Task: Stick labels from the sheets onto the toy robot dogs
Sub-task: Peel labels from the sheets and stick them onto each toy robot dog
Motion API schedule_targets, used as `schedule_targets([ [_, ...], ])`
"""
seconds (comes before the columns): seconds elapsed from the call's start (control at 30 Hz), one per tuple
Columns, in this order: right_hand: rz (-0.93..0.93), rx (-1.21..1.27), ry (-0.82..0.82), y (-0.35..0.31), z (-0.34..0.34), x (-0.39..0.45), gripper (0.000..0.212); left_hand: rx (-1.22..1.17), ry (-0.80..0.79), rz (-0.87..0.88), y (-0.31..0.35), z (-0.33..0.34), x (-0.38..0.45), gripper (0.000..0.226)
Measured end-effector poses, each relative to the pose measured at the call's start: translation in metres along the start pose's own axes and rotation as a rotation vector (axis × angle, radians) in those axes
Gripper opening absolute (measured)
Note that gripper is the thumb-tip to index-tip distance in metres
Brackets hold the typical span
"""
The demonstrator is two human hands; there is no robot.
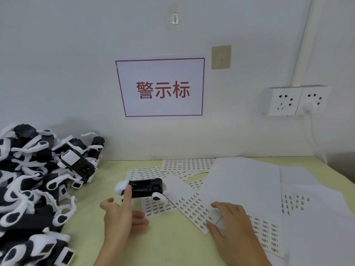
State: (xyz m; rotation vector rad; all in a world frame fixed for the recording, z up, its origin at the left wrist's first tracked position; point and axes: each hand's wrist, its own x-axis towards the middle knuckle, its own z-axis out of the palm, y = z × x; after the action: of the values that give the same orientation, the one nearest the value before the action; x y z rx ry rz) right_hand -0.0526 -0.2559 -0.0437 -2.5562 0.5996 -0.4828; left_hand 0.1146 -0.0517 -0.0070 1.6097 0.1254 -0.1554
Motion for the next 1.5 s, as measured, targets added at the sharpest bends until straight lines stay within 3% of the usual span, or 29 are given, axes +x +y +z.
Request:
schedule_targets([
  [0.17,0.008,0.032,0.020,-0.002,0.000,-0.001,0.046,0.405,0.388,0.359,0.012,-0.004,-0.019,0.056],
  [0.23,0.017,0.049,0.022,-0.003,0.000,-0.001,0.048,0.409,0.452,0.545,0.019,0.002,-0.031,0.044],
  [0.33,0.027,0.071,0.036,-0.005,-0.001,-0.002,0.051,0.364,0.301,0.843,0.015,0.022,-0.050,0.030],
  [0.4,0.029,0.083,0.044,-0.006,-0.003,-0.002,0.052,0.417,0.026,0.989,0.004,0.041,-0.061,0.023],
  [0.5,0.022,0.107,0.045,-0.007,-0.005,-0.005,0.055,0.640,-0.459,0.921,-0.018,0.068,-0.072,0.036],
  [0.57,0.018,0.123,0.045,-0.007,-0.006,-0.007,0.058,0.757,-0.601,0.828,-0.033,0.081,-0.074,0.047],
  [0.77,0.080,0.272,0.150,-0.007,-0.007,-0.004,0.048,0.908,-0.583,0.907,-0.044,0.082,-0.071,0.051],
  [0.87,0.166,0.474,0.355,-0.009,-0.016,0.001,0.040,0.837,-0.562,0.922,-0.045,0.082,-0.069,0.040],
  [0.97,0.149,0.477,0.532,-0.010,-0.030,0.003,0.039,0.755,-0.542,0.892,-0.042,0.082,-0.070,0.025],
  [1.03,0.180,0.467,0.483,-0.011,-0.037,0.004,0.034,0.671,-0.520,0.857,-0.038,0.083,-0.069,0.016],
  [1.17,0.287,0.404,0.180,-0.016,-0.039,0.008,0.027,0.481,-0.464,0.786,-0.036,0.084,-0.066,0.027],
  [1.27,0.415,0.591,0.071,-0.023,-0.030,0.005,0.022,0.385,-0.433,0.766,-0.035,0.082,-0.063,0.028],
  [1.37,0.502,0.864,0.056,-0.031,-0.017,-0.001,0.027,0.363,-0.434,0.846,-0.034,0.082,-0.064,0.031],
  [1.5,0.485,0.901,0.136,-0.033,-0.013,-0.005,0.024,0.386,-0.518,0.922,-0.036,0.080,-0.070,0.013],
])
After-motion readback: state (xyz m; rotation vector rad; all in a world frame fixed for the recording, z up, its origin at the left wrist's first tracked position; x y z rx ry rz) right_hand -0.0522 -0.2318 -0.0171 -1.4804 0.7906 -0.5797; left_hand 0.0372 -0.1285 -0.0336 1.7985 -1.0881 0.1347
